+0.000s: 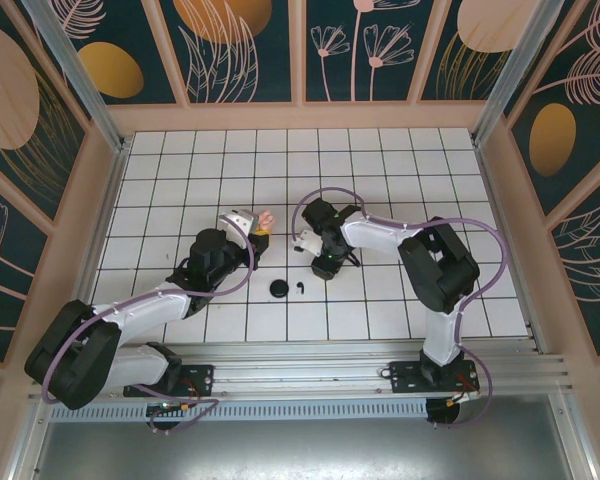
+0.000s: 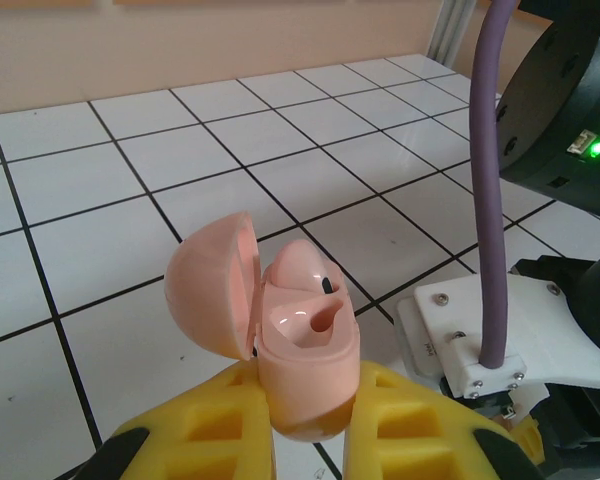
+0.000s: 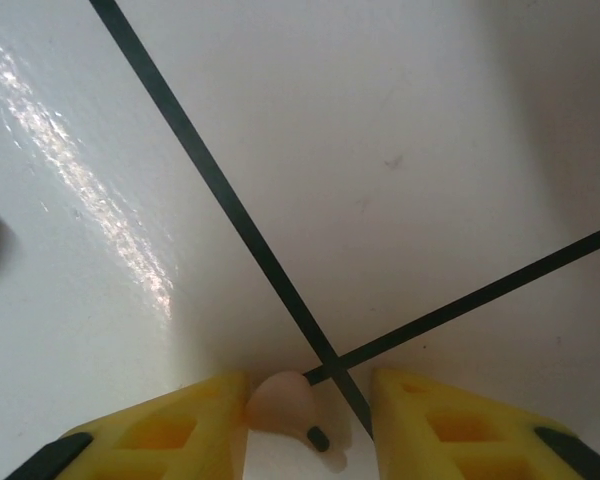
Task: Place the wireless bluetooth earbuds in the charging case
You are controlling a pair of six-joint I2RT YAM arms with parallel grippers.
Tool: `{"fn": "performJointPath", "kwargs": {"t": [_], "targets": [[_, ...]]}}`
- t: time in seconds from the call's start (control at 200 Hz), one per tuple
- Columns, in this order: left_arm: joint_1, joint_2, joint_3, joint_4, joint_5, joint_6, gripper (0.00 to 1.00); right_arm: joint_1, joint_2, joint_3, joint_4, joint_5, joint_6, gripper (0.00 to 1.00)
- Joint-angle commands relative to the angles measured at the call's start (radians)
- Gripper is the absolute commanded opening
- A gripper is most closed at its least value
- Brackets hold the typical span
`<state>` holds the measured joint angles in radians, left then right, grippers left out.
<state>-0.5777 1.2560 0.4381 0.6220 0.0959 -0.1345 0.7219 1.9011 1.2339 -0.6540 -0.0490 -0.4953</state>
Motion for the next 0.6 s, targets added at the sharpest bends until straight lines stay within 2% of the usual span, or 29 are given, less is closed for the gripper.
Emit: {"fn": "performJointPath", "kwargs": {"t": [0.0, 0.265, 0.596], "targets": [[0.002, -0.021, 0.013, -0.004, -0.008, 0.012, 0.08, 0.008, 0.016, -0.018, 0.01, 0.043, -0.001, 0.34], [0.003, -0.025, 0.013, -0.006, -0.009, 0.01, 0.07, -0.001, -0.016, -0.025, 0.027, 0.049, 0.041, 0.27], [-0.003, 0.031, 0.029, 0.058, 0.045, -0.001, 0.06, -0.095, -0.21, -0.14, 0.198, -0.124, 0.244, 0.25]]}}
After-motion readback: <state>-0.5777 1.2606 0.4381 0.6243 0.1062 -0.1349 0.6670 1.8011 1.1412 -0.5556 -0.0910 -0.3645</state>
